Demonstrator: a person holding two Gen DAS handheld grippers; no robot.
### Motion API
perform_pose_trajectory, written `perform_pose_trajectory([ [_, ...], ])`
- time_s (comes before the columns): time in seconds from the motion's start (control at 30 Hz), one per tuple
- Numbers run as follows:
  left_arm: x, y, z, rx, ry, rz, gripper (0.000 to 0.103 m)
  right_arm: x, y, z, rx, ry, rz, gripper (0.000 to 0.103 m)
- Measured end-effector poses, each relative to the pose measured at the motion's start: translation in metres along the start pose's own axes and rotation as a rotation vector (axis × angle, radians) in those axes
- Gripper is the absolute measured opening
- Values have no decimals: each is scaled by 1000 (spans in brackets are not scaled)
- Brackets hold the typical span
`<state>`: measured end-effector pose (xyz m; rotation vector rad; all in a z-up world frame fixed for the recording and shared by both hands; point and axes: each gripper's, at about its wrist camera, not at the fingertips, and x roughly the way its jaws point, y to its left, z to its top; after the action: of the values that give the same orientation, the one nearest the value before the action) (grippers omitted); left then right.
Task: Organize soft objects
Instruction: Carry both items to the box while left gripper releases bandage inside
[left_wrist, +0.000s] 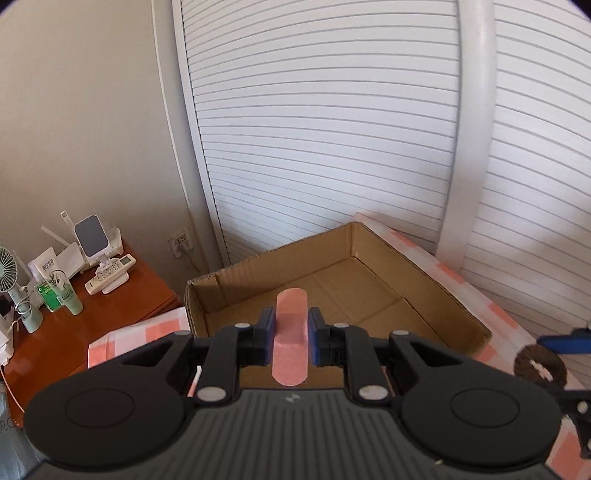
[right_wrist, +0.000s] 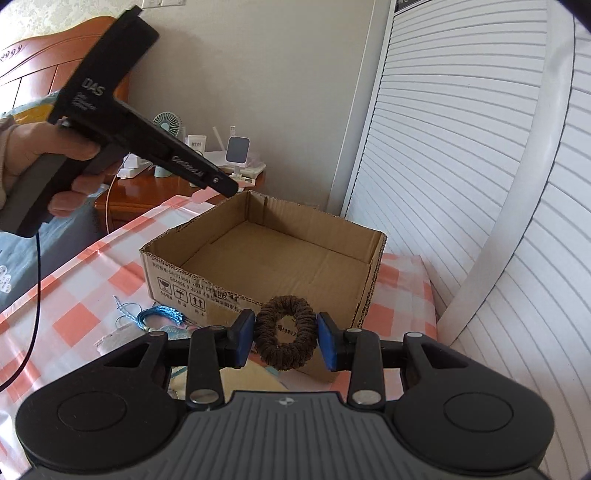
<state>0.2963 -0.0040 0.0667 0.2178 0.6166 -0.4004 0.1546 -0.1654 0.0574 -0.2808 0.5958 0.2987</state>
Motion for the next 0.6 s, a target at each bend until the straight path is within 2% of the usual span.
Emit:
perform_pose_trajectory([
  [0.07,18,4,6,-8,13,6,40,6,-3,2,10,3,-4,41],
  [0.1,25,6,7,-15,21,20,54,8,-4,3,13,7,-7,41],
  [0.13,29,6,7,-14,26,37,63,11,-5,3,16,11,-10,41],
  [0.2,31,8,2,-15,30,56,68,14,-7,3,26,19,-10,41],
  [0.33,18,10,-11,-40,36,36,78,20,-10,3,36,32,-13,41],
  [0.43,-3,5,-24,-12,35,54,85,23,-11,5,40,40,-12,41],
  [0.6,-49,-3,-54,-22,5,14,94,29,-11,15,49,42,-8,42],
])
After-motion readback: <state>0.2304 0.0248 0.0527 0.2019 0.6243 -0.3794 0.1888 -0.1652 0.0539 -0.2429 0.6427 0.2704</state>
